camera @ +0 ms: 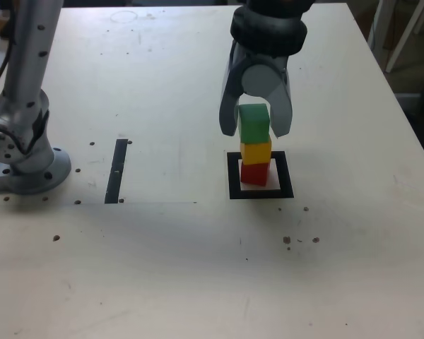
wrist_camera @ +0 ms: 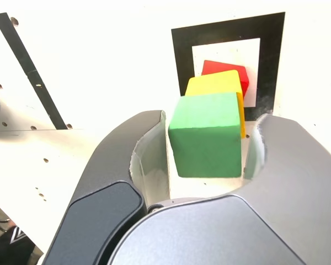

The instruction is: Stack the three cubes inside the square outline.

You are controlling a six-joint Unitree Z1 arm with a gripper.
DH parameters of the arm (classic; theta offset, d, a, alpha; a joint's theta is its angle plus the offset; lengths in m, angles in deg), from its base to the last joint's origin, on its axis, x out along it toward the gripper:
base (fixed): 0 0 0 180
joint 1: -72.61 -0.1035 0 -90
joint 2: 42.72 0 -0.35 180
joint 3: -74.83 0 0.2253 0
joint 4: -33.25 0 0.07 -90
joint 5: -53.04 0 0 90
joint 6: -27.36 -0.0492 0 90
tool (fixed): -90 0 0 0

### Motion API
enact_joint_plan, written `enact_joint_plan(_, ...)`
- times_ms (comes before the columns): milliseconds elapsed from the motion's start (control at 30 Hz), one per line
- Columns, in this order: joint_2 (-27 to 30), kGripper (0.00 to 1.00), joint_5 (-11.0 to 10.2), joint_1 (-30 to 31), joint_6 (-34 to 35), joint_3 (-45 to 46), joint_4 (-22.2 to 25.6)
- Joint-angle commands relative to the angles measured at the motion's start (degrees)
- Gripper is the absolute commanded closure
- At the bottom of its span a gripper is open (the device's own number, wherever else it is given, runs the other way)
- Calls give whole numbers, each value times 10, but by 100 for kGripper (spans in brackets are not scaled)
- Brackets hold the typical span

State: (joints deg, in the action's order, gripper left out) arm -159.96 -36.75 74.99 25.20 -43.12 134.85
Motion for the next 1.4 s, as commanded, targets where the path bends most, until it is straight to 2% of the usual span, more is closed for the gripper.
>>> enact_joint_plan(0,2,1,-1,-1,-1,1,-2)
enact_joint_plan(133,16,1,-11,0,2,1,-3)
enact_joint_plan(400,77,1,-49,9,29,20,-3)
enact_joint_plan(667,157,1,-56,12,82,124,-13)
enact_joint_plan(1033,274,1,-60,33,145,359,-109)
enact_joint_plan(1367,313,1,-61,34,161,548,-213)
